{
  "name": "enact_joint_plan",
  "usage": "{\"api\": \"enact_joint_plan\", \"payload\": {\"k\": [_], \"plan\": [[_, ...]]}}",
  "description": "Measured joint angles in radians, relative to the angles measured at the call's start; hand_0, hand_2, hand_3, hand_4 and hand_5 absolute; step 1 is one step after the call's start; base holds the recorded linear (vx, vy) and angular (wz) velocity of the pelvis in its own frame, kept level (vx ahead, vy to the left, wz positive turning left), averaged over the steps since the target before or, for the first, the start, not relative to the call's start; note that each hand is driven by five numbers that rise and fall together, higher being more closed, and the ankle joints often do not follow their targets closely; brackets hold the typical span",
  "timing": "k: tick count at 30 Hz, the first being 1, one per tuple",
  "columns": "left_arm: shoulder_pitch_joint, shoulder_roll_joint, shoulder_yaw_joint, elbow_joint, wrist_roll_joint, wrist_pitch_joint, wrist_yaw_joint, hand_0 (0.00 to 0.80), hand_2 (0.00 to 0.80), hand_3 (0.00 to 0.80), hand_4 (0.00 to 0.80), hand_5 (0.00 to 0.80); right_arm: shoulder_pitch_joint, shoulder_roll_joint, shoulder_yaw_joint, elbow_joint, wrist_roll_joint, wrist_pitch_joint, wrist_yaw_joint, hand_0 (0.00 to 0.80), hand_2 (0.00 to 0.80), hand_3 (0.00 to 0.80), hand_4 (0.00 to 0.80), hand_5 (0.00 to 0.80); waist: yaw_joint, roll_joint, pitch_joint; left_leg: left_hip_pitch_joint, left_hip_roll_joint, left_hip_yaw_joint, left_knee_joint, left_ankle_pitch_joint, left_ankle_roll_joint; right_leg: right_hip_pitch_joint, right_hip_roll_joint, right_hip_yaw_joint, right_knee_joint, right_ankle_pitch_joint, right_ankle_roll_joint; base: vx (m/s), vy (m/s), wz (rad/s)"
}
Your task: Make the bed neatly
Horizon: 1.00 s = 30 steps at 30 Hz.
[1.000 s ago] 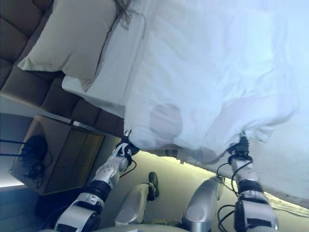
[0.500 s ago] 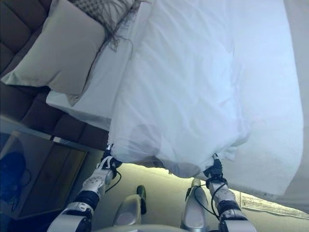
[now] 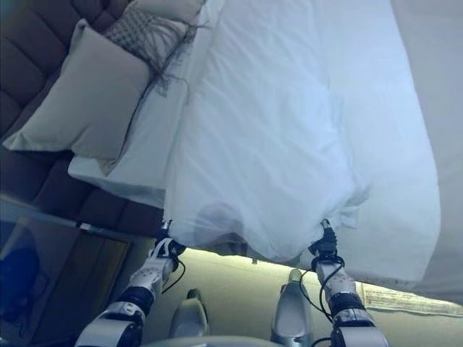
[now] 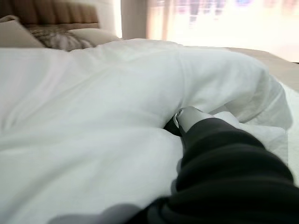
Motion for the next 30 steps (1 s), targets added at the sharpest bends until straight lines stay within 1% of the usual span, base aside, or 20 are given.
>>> {"api": "enact_joint_plan", "payload": {"k": [1,2,3,4,5,7,10,13,15,16,17,18,19,20,21,22,25,26,28,30], "plan": [[0.02,-0.021,-0.003,-0.008,0.0,0.013,0.0,0.8,0.8,0.8,0.8,0.8,0.006,-0.021,-0.002,-0.003,-0.008,-0.002,-0.01,0.8,0.8,0.8,0.8,0.8,-0.004,0.028,-0.018,0.035,-0.016,0.003,-0.043,0.03,0.043,-0.007,-0.022,0.015,0.011,0.005,0.035,0.133,0.655,0.06],[0.032,-0.038,-0.002,-0.01,0.001,0.026,0.001,0.8,0.8,0.8,0.8,0.8,0.01,-0.036,-0.004,-0.005,-0.012,-0.01,-0.019,0.8,0.8,0.8,0.8,0.8,-0.019,0.047,-0.029,0.055,-0.034,0.033,-0.062,-0.049,-0.031,-0.004,-0.055,0.028,0.013,0.006,0.074,0.116,0.505,0.14],[0.031,-0.051,-0.002,-0.013,0.002,0.045,0.002,0.8,0.8,0.8,0.8,0.8,0.025,-0.044,-0.021,-0.004,-0.017,-0.018,-0.022,0.8,0.8,0.8,0.8,0.8,-0.017,0.028,-0.028,0.058,-0.087,0.063,-0.051,-0.046,-0.077,0.011,-0.122,0.048,-0.009,0.019,0.093,0.137,0.481,0.31],[0.032,-0.06,-0.003,-0.013,0.012,0.067,0.006,0.8,0.8,0.8,0.8,0.8,0.043,-0.041,-0.028,-0.003,-0.018,-0.026,-0.026,0.8,0.8,0.8,0.8,0.8,-0.017,0.02,-0.03,0.065,-0.133,0.082,-0.042,-0.05,-0.078,0.05,-0.168,0.054,-0.06,0.046,0.118,0.125,0.358,0.39],[0.032,-0.064,-0.008,-0.014,0.033,0.084,0.013,0.8,0.8,0.8,0.8,0.8,0.066,-0.031,-0.038,0.0,-0.019,-0.031,-0.027,0.8,0.8,0.8,0.8,0.8,-0.015,0.016,-0.034,0.077,-0.173,0.084,-0.032,-0.061,-0.065,0.103,-0.204,0.049,-0.119,0.075,0.119,0.071,0.29,0.3],[0.041,-0.059,-0.023,-0.031,0.048,0.102,0.03,0.8,0.8,0.8,0.8,0.8,0.099,0.007,-0.039,-0.003,-0.021,-0.031,-0.036,0.8,0.8,0.8,0.8,0.8,0.01,0.008,-0.05,0.101,-0.22,0.078,-0.022,-0.086,-0.047,0.16,-0.241,0.053,-0.199,0.127,0.117,-0.013,0.237,0.01],[0.041,-0.043,-0.033,-0.046,0.081,0.118,0.055,0.8,0.8,0.8,0.8,0.8,0.105,0.054,-0.035,-0.003,-0.014,-0.035,-0.045,0.8,0.8,0.8,0.8,0.8,0.044,-0.002,-0.073,0.098,-0.249,0.081,-0.008,-0.109,-0.035,0.161,-0.26,0.004,-0.249,0.204,0.122,-0.118,0.136,-0.25],[0.049,-0.036,-0.032,-0.059,0.082,0.119,0.083,0.8,0.8,0.8,0.8,0.8,0.112,0.064,-0.019,-0.004,0.017,-0.035,-0.047,0.8,0.8,0.8,0.8,0.8,0.045,-0.024,-0.086,0.094,-0.235,0.084,-0.012,-0.113,-0.029,0.146,-0.242,-0.029,-0.24,0.248,0.092,-0.126,0.022,-0.09],[0.061,-0.008,-0.032,-0.059,0.085,0.118,0.089,0.8,0.8,0.8,0.8,0.8,0.122,0.077,-0.006,0.003,0.05,-0.03,-0.031,0.8,0.8,0.8,0.8,0.8,0.053,-0.063,-0.11,0.079,-0.215,0.085,-0.015,-0.12,-0.027,0.116,-0.216,-0.041,-0.221,0.249,0.09,-0.123,-0.104,-0.25],[0.062,0.004,-0.031,-0.056,0.092,0.113,0.09,0.8,0.8,0.8,0.8,0.8,0.129,0.08,0.012,0.007,0.067,-0.028,-0.011,0.8,0.8,0.8,0.8,0.8,0.067,-0.068,-0.115,0.079,-0.184,0.084,-0.018,-0.12,-0.03,0.094,-0.174,-0.045,-0.175,0.209,0.116,-0.105,-0.163,-0.28],[0.063,0.017,-0.028,-0.057,0.103,0.105,0.09,0.8,0.8,0.8,0.8,0.8,0.14,0.084,0.026,0.008,0.077,-0.025,0.004,0.8,0.8,0.8,0.8,0.8,0.069,-0.068,-0.119,0.074,-0.139,0.077,-0.02,-0.114,-0.043,0.071,-0.107,-0.048,-0.072,0.073,0.116,-0.094,-0.183,-0.08],[0.065,0.024,-0.025,-0.057,0.11,0.091,0.091,0.8,0.8,0.8,0.8,0.8,0.148,0.084,0.042,0.008,0.085,-0.018,0.02,0.8,0.8,0.8,0.8,0.8,0.065,-0.071,-0.131,0.065,-0.109,0.061,-0.031,-0.098,-0.068,0.045,-0.042,-0.045,0.008,-0.015,0.071,-0.078,-0.274,0.26],[0.059,0.025,-0.024,-0.057,0.12,0.081,0.094,0.8,0.8,0.8,0.8,0.8,0.16,0.089,0.053,0.009,0.091,-0.016,0.042,0.8,0.8,0.8,0.8,0.8,0.065,-0.071,-0.132,0.059,-0.086,0.044,-0.039,-0.067,-0.086,0.043,-0.008,-0.045,0.018,-0.038,0.05,-0.043,-0.203,0.34],[0.059,0.024,-0.024,-0.058,0.12,0.08,0.095,0.8,0.8,0.8,0.8,0.8,0.163,0.086,0.053,0.012,0.092,-0.016,0.046,0.8,0.8,0.8,0.8,0.8,0.067,-0.071,-0.132,0.055,-0.079,0.045,-0.04,-0.055,-0.075,0.047,-0.001,-0.056,0.016,-0.04,0.047,-0.074,-0.165,0.5],[0.058,0.018,-0.027,-0.057,0.127,0.079,0.096,0.8,0.8,0.8,0.8,0.8,0.17,0.088,0.056,0.022,0.094,-0.018,0.055,0.8,0.8,0.8,0.8,0.8,0.064,-0.078,-0.134,0.027,-0.076,0.041,-0.029,0.002,-0.003,0.07,0.027,-0.047,-0.022,-0.042,0.023,-0.093,-0.049,0.47],[0.057,0.011,-0.038,-0.06,0.129,0.078,0.091,0.8,0.8,0.8,0.8,0.8,0.174,0.081,0.063,0.022,0.1,-0.02,0.055,0.8,0.8,0.8,0.8,0.8,0.07,-0.077,-0.135,0.013,-0.077,0.047,-0.017,0.029,0.028,0.094,0.04,-0.052,-0.072,-0.017,0.008,-0.161,-0.033,0.36],[0.053,0.007,-0.036,-0.062,0.128,0.061,0.078,0.8,0.8,0.8,0.8,0.8,0.148,0.066,0.085,0.015,0.101,-0.026,0.054,0.8,0.8,0.8,0.8,0.8,0.07,-0.065,-0.142,-0.025,-0.098,0.061,0.009,0.032,0.031,0.119,0.074,-0.058,-0.177,0.05,-0.001,-0.162,-0.019,-0.05],[0.047,0.005,-0.036,-0.062,0.128,0.054,0.07,0.8,0.8,0.8,0.8,0.8,0.139,0.063,0.09,0.015,0.1,-0.03,0.051,0.8,0.8,0.8,0.8,0.8,0.067,-0.06,-0.143,-0.042,-0.093,0.082,0.017,0.038,0.025,0.118,0.081,-0.06,-0.202,0.058,0.0,-0.104,0.039,-0.02],[0.035,0.002,-0.036,-0.061,0.127,0.051,0.065,0.8,0.8,0.8,0.8,0.8,0.132,0.062,0.091,0.015,0.098,-0.038,0.041,0.8,0.8,0.8,0.8,0.8,0.066,-0.067,-0.138,-0.059,-0.094,0.074,0.029,0.071,-0.027,0.119,0.081,-0.051,-0.223,0.072,0.002,-0.03,0.117,0.04],[0.041,0.003,-0.036,-0.061,0.127,0.049,0.06,0.8,0.8,0.8,0.8,0.8,0.123,0.064,0.093,0.014,0.071,-0.039,0.025,0.8,0.8,0.8,0.8,0.8,0.064,-0.068,-0.135,-0.057,-0.094,0.059,0.045,0.077,-0.036,0.131,0.074,-0.042,-0.226,0.072,-0.001,0.082,0.191,-0.03]]}}
